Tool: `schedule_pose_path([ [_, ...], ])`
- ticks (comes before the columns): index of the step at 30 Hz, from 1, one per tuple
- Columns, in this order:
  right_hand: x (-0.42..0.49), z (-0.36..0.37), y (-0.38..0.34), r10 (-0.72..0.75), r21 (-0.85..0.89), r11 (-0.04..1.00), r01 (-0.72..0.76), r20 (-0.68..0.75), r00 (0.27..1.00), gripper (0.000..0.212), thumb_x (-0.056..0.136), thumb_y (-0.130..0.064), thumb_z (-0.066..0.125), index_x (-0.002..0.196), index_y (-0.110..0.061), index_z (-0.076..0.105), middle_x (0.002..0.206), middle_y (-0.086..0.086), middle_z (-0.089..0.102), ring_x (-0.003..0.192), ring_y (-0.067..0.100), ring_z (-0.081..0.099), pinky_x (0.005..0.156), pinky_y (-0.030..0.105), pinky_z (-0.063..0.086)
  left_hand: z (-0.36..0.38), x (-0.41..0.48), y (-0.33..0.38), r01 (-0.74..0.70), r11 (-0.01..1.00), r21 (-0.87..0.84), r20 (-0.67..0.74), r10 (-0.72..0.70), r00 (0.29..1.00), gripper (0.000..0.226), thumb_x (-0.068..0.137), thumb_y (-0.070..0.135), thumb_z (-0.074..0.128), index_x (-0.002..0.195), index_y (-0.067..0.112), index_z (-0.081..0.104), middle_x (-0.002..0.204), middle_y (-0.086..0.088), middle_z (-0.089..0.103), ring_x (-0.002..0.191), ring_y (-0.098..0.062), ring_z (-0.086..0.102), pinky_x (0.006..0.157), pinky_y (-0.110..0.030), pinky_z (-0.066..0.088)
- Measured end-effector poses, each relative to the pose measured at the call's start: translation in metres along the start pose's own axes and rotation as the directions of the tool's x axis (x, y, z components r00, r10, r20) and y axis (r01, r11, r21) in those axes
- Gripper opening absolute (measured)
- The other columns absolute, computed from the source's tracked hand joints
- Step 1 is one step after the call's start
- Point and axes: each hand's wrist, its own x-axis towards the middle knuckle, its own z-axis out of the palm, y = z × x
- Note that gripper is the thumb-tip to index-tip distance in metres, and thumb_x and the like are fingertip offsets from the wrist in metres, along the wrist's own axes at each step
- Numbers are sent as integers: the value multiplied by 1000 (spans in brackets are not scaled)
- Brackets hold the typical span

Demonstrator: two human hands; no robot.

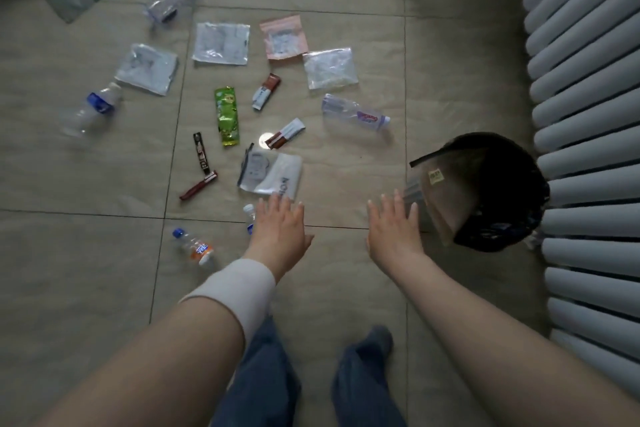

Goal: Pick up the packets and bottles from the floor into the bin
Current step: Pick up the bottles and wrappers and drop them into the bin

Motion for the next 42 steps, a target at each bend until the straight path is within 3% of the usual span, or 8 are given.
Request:
schedule_pose_path([
  [11, 45, 64, -204, -127, -24, 991, 129, 91, 988, 58, 91, -24, 44, 142, -12, 19, 151, 13, 25, 144, 34, 8, 112, 53, 22, 127, -33, -179, 208, 970, -126, 132, -191, 973, 62, 90, 48, 41, 140, 13, 29, 150, -14, 29, 141, -30, 20, 112, -42, 17],
  [20, 75, 94, -235, -142, -28, 989, 148, 166, 976, 54, 92, -24, 44, 141, -13, 23, 146, 11, 33, 142, 32, 14, 111, 54, 24, 173, -25, -211, 375, 876, -303, 176, -336, 925, 67, 90, 48, 41, 144, 12, 21, 152, -15, 26, 143, -31, 19, 112, -44, 19],
  [25, 147, 141, -250, -161, -35, 985, 166, 130, 978, 57, 91, -36, 46, 139, -12, 25, 144, 10, 36, 142, 31, 16, 108, 51, 27, 241, 35, -227, 452, 798, -399, 165, -422, 891, 57, 89, 46, 45, 133, 11, 36, 139, -11, 44, 132, -28, 36, 104, -40, 30],
  [28, 182, 182, -260, -97, 64, 994, 91, 98, 991, 71, 86, -49, 50, 140, -12, 23, 141, 11, 38, 137, 31, 25, 105, 46, 31, 291, 67, -231, 576, 560, -596, 260, -543, 798, 65, 86, 45, 52, 138, 12, 31, 141, -13, 42, 131, -31, 38, 103, -43, 32],
  [32, 214, 233, -270, 35, 244, 969, -44, 43, 998, 96, 73, -63, 58, 142, -10, 18, 138, 14, 38, 127, 31, 36, 100, 46, 36, 346, 105, -245, 580, -89, -810, 470, -689, 551, 99, 78, 42, 66, 148, 21, -1, 150, -20, 25, 135, -38, 30, 108, -46, 26],
  [34, 225, 257, -275, 88, 294, 952, -88, 11, 996, 108, 67, -69, 59, 144, -9, 13, 140, 16, 36, 128, 31, 35, 101, 46, 35, 370, 122, -258, 498, -303, -813, 538, -717, 443, 105, 75, 39, 70, 148, 20, -4, 148, -23, 25, 135, -39, 30, 109, -44, 26],
  [38, 243, 298, -279, 170, 421, 899, -119, -83, 982, 108, 65, -61, 67, 143, -7, 15, 136, 20, 37, 126, 35, 34, 103, 46, 32, 400, 161, -281, 424, -440, -792, 590, -732, 341, 115, 67, 47, 75, 147, 18, -2, 146, -23, 29, 133, -38, 35, 111, -43, 28],
  [42, 254, 319, -272, 212, 524, 830, -191, 21, 977, 74, 71, -36, 72, 127, 0, 40, 127, 21, 47, 121, 35, 37, 103, 41, 31, 411, 179, -287, 403, -532, -745, 666, -623, 410, 114, 52, 50, 82, 140, 19, 17, 137, -17, 44, 113, -36, 55, 94, -47, 48],
])
